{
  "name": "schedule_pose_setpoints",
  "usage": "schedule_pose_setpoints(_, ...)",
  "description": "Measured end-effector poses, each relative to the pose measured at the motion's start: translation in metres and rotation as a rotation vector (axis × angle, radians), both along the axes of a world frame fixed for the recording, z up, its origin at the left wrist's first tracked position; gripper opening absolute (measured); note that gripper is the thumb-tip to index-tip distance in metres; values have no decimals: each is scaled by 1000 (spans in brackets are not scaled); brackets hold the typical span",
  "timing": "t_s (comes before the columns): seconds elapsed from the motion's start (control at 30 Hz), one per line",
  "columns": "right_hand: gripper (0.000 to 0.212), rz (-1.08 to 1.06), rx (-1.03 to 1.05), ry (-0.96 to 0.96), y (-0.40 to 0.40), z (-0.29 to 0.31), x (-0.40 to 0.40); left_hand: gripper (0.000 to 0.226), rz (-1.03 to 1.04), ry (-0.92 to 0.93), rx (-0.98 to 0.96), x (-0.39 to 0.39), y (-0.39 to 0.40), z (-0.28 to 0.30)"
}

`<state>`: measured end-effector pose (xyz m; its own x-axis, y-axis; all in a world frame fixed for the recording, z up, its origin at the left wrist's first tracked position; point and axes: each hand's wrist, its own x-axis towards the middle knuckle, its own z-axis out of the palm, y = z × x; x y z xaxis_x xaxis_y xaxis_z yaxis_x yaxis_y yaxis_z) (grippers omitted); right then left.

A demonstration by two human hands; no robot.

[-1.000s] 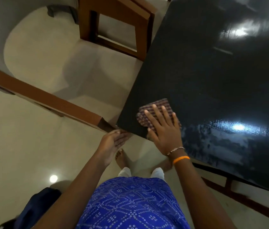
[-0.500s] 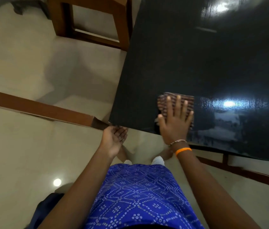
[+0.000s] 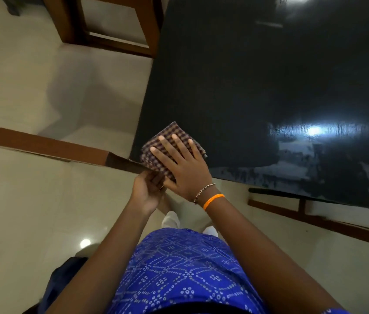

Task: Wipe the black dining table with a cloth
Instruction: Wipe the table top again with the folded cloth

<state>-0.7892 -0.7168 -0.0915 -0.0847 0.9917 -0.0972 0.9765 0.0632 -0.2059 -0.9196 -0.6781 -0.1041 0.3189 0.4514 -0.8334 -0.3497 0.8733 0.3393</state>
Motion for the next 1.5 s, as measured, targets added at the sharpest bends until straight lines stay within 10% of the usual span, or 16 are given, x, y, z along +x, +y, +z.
schedule_pose_setpoints(0.5,74,-829,-123,-28,-236,12,221,30,-400,-18,-34,101,-80,14)
schedule_pose_setpoints(0.73,74,-1288,-83,27,-204,12,200,29,-442,-74,-33,116,-98,12)
schedule_pose_setpoints(1.17,55,-384,-34,93,-56,3,118,29,-443,-6,32,133,-120,23)
schedule_pose_setpoints(1.5,58,-739,5,-10,-163,3,270,41,-545,-100,88,176,-161,32)
